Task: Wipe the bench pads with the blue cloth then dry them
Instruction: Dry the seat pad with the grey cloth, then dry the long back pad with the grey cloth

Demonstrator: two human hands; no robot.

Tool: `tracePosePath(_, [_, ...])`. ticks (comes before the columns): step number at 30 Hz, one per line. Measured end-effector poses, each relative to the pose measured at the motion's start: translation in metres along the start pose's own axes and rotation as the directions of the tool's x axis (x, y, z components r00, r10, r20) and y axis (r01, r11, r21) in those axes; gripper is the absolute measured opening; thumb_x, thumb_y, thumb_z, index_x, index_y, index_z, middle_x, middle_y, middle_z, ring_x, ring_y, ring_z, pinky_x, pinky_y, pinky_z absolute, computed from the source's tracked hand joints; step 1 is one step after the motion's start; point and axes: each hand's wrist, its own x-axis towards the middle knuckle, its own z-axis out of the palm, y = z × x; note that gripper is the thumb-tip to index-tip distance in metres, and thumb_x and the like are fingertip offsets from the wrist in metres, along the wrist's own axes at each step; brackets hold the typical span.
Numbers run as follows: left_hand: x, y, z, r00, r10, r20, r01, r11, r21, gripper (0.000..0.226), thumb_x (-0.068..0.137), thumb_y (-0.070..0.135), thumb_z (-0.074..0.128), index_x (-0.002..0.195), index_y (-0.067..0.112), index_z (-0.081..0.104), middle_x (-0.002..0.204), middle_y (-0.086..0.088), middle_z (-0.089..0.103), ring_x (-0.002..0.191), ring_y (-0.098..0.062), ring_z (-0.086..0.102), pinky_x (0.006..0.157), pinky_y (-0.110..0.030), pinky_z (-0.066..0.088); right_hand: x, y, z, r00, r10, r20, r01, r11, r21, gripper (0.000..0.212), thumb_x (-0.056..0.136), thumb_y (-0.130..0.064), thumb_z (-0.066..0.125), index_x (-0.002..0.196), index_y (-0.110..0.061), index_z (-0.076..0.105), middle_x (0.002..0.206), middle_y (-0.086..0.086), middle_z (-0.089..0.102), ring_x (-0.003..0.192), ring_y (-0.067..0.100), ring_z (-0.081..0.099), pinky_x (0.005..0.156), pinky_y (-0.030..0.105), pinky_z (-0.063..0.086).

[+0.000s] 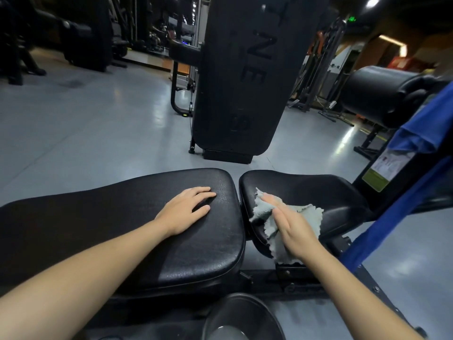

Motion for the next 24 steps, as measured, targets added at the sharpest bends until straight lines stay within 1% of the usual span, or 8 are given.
tracePosePath(3, [0.000, 0.001, -0.001, 1.000, -0.003, 0.002, 0.003, 1.000, -0.003, 0.043, 0.101, 0.051, 0.041, 0.144, 0.050, 0.039, 0.153, 0.031, 0.030, 0.142, 0.001, 0.026, 0.113, -0.037, 0.034, -0.009, -0.019, 0.010, 1.000, 0.023, 0.001, -0.022, 0.956, 0.294, 0.049, 0.103, -0.024, 0.027, 0.147, -0.019, 0.047, 0.154, -0.012, 0.043, 0.146, -0.001, 0.030, 0.122, 0.024, 0.019])
tracePosePath(4, [0.000, 0.001, -0.001, 1.000, -0.003, 0.004, 0.003, 1.000, -0.001, 0.043, 0.101, 0.051, 0.040, 0.144, 0.049, 0.039, 0.153, 0.031, 0.030, 0.142, 0.001, 0.026, 0.113, -0.037, 0.034, -0.011, -0.028, 0.015, 1.000, 0.019, 0.011, -0.021, 0.942, 0.335, 0.049, 0.102, -0.023, 0.027, 0.147, -0.017, 0.046, 0.155, -0.010, 0.043, 0.146, 0.000, 0.030, 0.122, 0.023, 0.018])
tracePosePath(9, [0.000, 0.001, -0.001, 1.000, 0.004, 0.011, -0.004, 1.000, 0.000, 0.044, 0.101, 0.051, 0.040, 0.145, 0.049, 0.039, 0.154, 0.029, 0.030, 0.142, -0.001, 0.027, 0.114, -0.037, 0.033, -0.013, -0.064, 0.046, 0.998, -0.005, 0.060, -0.022, 0.898, 0.440, 0.046, 0.104, -0.024, 0.027, 0.146, -0.028, 0.045, 0.156, -0.015, 0.040, 0.147, -0.002, 0.025, 0.122, 0.021, 0.017])
tracePosePath(11, [0.000, 0.001, -0.001, 1.000, 0.009, 0.008, -0.009, 1.000, -0.001, 0.043, 0.101, 0.051, 0.040, 0.144, 0.049, 0.040, 0.154, 0.028, 0.031, 0.142, -0.001, 0.027, 0.114, -0.036, 0.032, -0.012, -0.068, 0.059, 0.995, -0.031, 0.099, -0.009, 0.925, 0.380, 0.046, 0.105, -0.025, 0.028, 0.149, -0.029, 0.042, 0.158, -0.016, 0.036, 0.148, -0.002, 0.022, 0.123, 0.023, 0.015])
tracePosePath(14, [0.002, -0.002, 0.002, 1.000, 0.007, -0.011, -0.008, 0.999, -0.043, 0.040, 0.103, 0.049, 0.039, 0.142, 0.048, 0.044, 0.152, 0.028, 0.034, 0.141, 0.001, 0.028, 0.115, -0.031, 0.029, -0.011, -0.066, 0.071, 0.979, -0.052, 0.197, 0.010, 0.979, 0.204, 0.047, 0.108, -0.030, 0.030, 0.155, -0.026, 0.032, 0.162, -0.019, 0.023, 0.148, -0.008, 0.010, 0.125, 0.027, 0.009])
tracePosePath(17, [0.004, -0.011, 0.003, 0.999, -0.006, -0.047, -0.004, 0.979, -0.204, 0.041, 0.103, 0.042, 0.035, 0.142, 0.043, 0.046, 0.150, 0.026, 0.039, 0.139, 0.004, 0.032, 0.119, -0.035, 0.027, -0.011, -0.063, 0.076, 0.967, -0.033, 0.251, 0.038, 0.999, -0.013, 0.051, 0.108, -0.036, 0.036, 0.158, -0.031, 0.023, 0.162, -0.025, 0.010, 0.146, -0.015, -0.003, 0.125, 0.028, 0.003])
tracePosePath(20, [0.002, -0.014, 0.002, 0.994, -0.023, -0.103, -0.012, 0.946, -0.325, 0.044, 0.100, 0.041, 0.035, 0.142, 0.038, 0.050, 0.147, 0.024, 0.043, 0.138, 0.004, 0.036, 0.119, -0.037, 0.029, -0.010, -0.062, 0.075, 0.967, -0.095, 0.237, 0.124, 0.986, -0.108, 0.057, 0.106, -0.045, 0.037, 0.159, -0.032, 0.020, 0.164, -0.023, 0.009, 0.148, -0.010, -0.006, 0.125, 0.030, -0.002])
tracePosePath(24, [-0.008, -0.003, -0.004, 0.972, 0.011, -0.233, -0.081, 0.954, -0.290, 0.040, 0.098, 0.045, 0.040, 0.132, 0.034, 0.057, 0.142, 0.023, 0.045, 0.135, -0.001, 0.038, 0.112, -0.035, 0.035, -0.006, -0.056, 0.053, 0.975, -0.177, 0.130, 0.201, 0.960, -0.195, 0.057, 0.104, -0.052, 0.034, 0.157, -0.032, 0.028, 0.164, -0.019, 0.018, 0.151, -0.004, -0.001, 0.123, 0.030, -0.004])
